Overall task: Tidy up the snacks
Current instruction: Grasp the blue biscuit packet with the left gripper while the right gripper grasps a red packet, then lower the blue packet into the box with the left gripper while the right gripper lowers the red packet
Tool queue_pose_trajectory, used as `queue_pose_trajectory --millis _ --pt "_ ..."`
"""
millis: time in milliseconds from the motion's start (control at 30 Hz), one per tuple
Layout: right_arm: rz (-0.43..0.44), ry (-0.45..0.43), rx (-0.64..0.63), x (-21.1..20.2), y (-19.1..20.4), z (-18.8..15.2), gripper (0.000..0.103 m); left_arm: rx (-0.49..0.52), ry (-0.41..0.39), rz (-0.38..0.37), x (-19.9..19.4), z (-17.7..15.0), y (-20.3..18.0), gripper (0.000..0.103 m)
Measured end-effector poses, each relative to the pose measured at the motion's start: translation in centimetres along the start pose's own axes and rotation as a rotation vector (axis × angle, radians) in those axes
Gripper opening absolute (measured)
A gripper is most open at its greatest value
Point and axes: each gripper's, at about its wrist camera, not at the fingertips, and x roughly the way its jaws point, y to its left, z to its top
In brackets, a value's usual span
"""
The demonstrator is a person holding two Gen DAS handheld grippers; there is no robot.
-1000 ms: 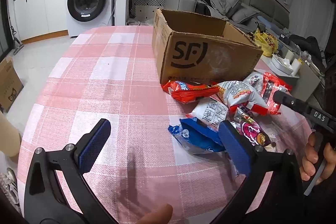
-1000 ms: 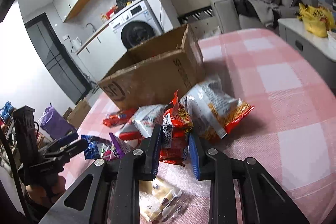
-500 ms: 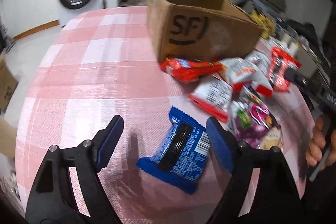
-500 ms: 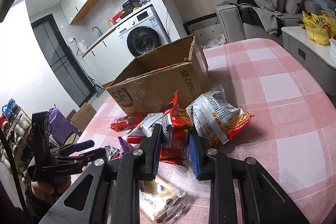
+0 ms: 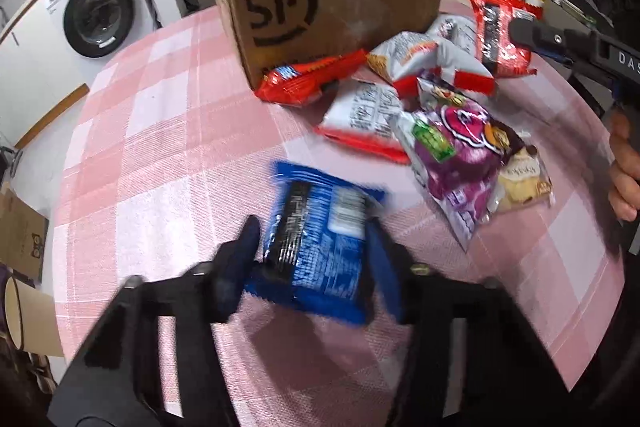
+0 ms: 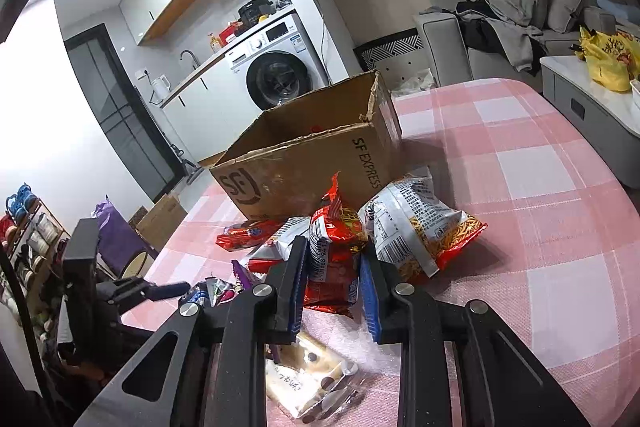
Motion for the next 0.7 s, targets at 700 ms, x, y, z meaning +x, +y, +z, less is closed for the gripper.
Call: queue_pose_trajectory --millis 700 --pt "0.019 -0.029 -0.019 -1.1 0.9 0.2 0.025 -0.108 -0.161 0.044 -4.1 1.2 1.2 0.041"
